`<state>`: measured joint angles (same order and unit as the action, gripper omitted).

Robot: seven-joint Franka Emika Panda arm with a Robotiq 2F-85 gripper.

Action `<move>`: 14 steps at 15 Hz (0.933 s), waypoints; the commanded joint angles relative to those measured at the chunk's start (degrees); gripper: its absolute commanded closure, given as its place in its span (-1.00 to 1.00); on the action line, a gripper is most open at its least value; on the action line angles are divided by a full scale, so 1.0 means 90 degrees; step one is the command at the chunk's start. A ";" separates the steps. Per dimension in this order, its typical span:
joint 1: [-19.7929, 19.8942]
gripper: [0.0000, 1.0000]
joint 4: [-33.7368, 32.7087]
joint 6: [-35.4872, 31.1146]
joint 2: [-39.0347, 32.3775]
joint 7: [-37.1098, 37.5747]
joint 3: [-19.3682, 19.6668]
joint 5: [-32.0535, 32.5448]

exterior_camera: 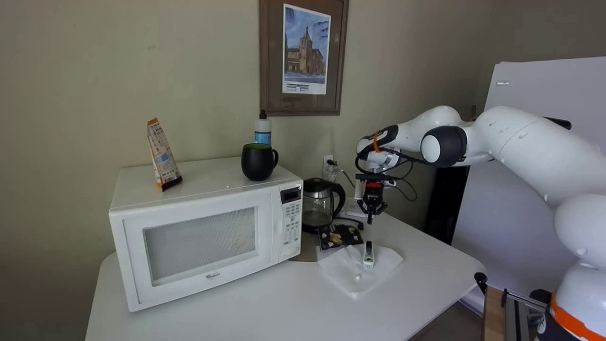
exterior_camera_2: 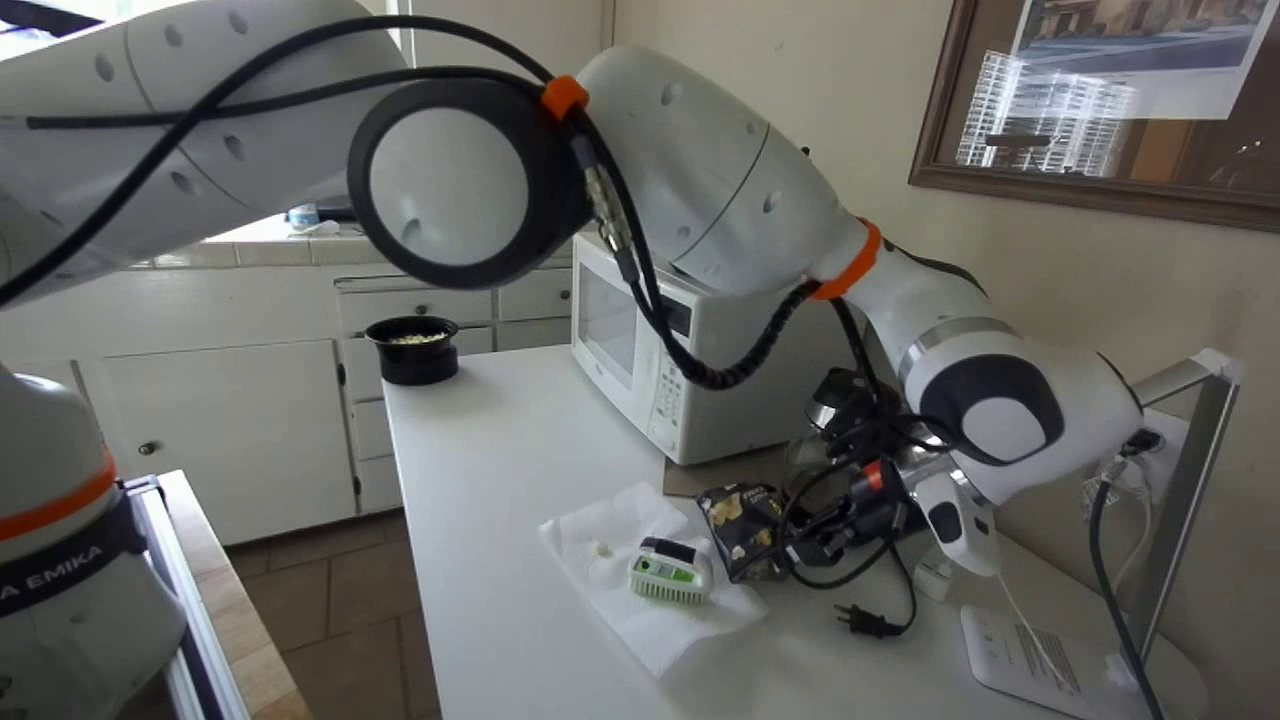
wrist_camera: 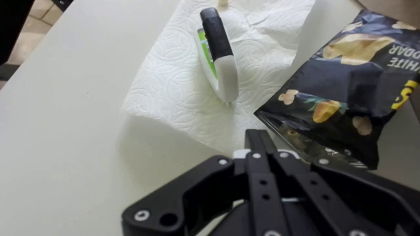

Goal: Pick up the piece of popcorn on the right and put it in the black packet

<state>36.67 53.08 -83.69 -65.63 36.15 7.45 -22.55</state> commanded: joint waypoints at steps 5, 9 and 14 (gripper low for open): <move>-0.1638 1.00 0.2642 -0.1599 0.1782 -0.0363 0.0642 0.1551; -0.2220 1.00 0.3779 -0.2518 0.2615 -0.0867 0.0736 0.2351; -0.2679 0.46 0.5222 -0.3769 0.3657 -0.1831 0.0884 0.3052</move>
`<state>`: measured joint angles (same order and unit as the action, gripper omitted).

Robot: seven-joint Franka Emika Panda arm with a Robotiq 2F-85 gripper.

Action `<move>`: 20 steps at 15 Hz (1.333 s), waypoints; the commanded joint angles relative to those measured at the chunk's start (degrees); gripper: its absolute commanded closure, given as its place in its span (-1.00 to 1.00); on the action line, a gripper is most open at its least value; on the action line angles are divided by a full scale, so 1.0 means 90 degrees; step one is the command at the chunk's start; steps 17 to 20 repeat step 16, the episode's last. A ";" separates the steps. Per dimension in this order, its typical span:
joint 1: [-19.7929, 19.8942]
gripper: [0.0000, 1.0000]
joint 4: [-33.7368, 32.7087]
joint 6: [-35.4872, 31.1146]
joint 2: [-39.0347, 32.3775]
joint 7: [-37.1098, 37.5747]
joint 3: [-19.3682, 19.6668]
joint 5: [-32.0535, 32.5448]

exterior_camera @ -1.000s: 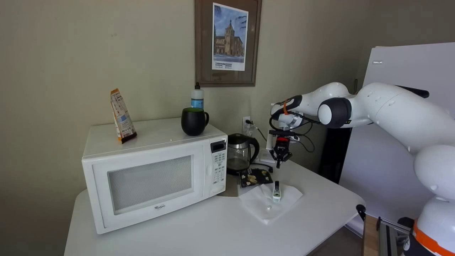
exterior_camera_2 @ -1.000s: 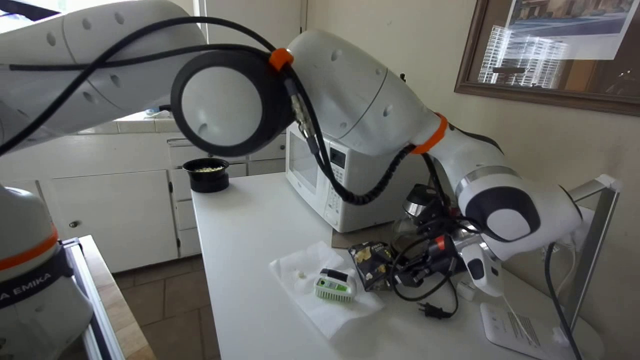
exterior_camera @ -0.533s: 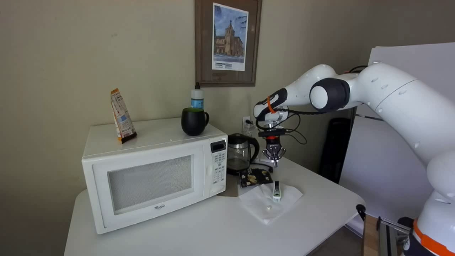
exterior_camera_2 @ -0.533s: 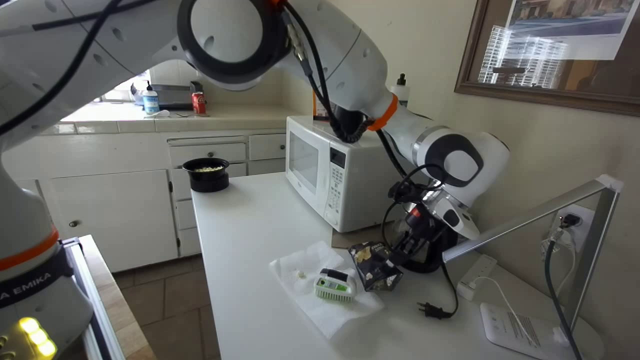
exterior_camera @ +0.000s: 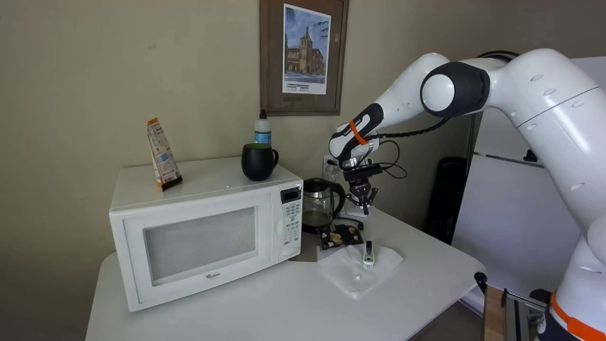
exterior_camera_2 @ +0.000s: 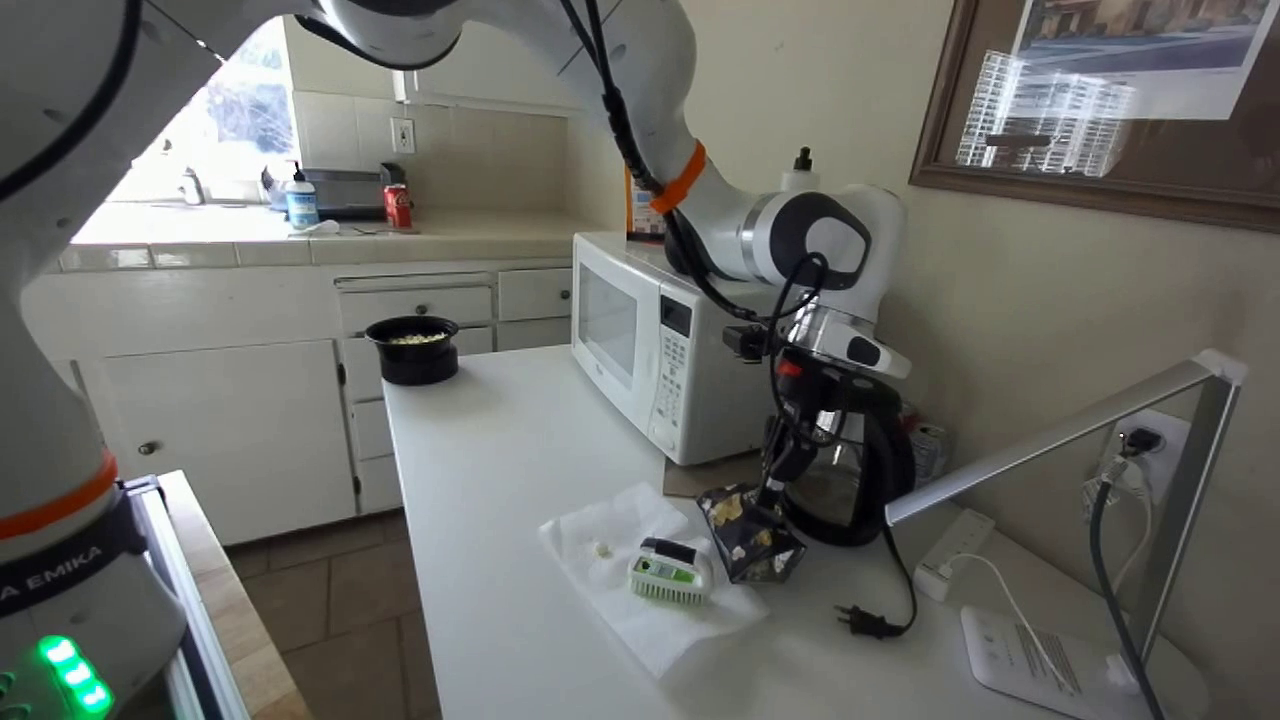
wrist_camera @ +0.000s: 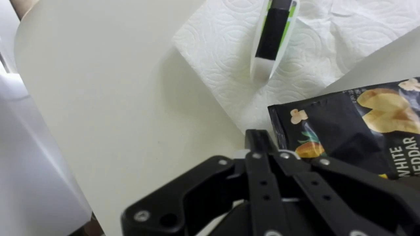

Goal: Pick up the piece of popcorn on the right and put it in the black packet

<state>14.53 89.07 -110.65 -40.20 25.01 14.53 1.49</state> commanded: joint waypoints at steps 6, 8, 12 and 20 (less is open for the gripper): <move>0.0085 -0.43 0.3109 -0.1486 0.2309 -0.2785 -0.0100 0.0357; 0.0122 -0.70 0.3765 -0.1361 0.2913 -0.3495 -0.0089 0.0422; 0.0130 -0.81 0.3841 -0.1193 0.3006 -0.3917 -0.0025 0.0360; 0.0125 -0.98 0.4307 -0.1195 0.3489 -0.4143 -0.0012 0.0404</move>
